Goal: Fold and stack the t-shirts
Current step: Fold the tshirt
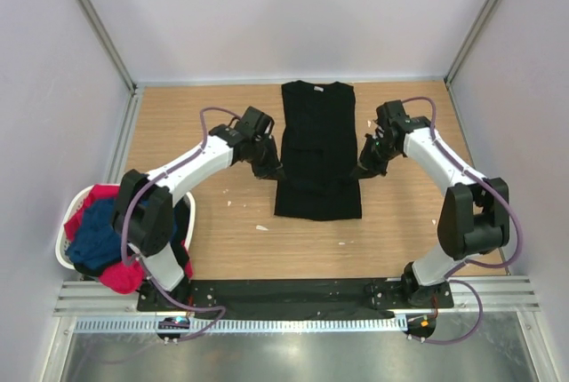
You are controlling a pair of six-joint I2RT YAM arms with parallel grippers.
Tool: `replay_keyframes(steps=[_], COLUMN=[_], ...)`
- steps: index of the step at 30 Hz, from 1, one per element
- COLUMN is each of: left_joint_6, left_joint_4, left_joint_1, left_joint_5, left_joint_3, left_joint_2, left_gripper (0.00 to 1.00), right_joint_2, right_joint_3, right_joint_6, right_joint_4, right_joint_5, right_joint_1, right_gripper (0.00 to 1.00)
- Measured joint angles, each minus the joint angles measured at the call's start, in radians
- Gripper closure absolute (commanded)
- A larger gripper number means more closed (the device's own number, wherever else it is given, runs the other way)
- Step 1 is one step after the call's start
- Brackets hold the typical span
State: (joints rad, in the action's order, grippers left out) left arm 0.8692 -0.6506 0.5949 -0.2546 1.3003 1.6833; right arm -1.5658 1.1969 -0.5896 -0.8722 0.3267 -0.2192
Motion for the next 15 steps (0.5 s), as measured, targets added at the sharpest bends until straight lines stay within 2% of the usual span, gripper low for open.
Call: replay_keyframes(steps=[5, 15], left_joint_6=[-0.038, -0.039], left_joint_4=[-0.003, 0.002], left_joint_1=[-0.053, -0.088], left_joint_5=[-0.008, -0.008], left_joint_3=[0.143, 0.285], left_joint_2=[0.136, 0.305], left_gripper=[1.00, 1.00], right_joint_2=[-0.095, -0.279], right_joint_3=[0.089, 0.227], right_joint_6=[0.062, 0.095], right_joint_4=[0.002, 0.011], right_joint_5=[-0.004, -0.011], right_joint_1=[0.082, 0.106], right_gripper=[0.99, 0.99])
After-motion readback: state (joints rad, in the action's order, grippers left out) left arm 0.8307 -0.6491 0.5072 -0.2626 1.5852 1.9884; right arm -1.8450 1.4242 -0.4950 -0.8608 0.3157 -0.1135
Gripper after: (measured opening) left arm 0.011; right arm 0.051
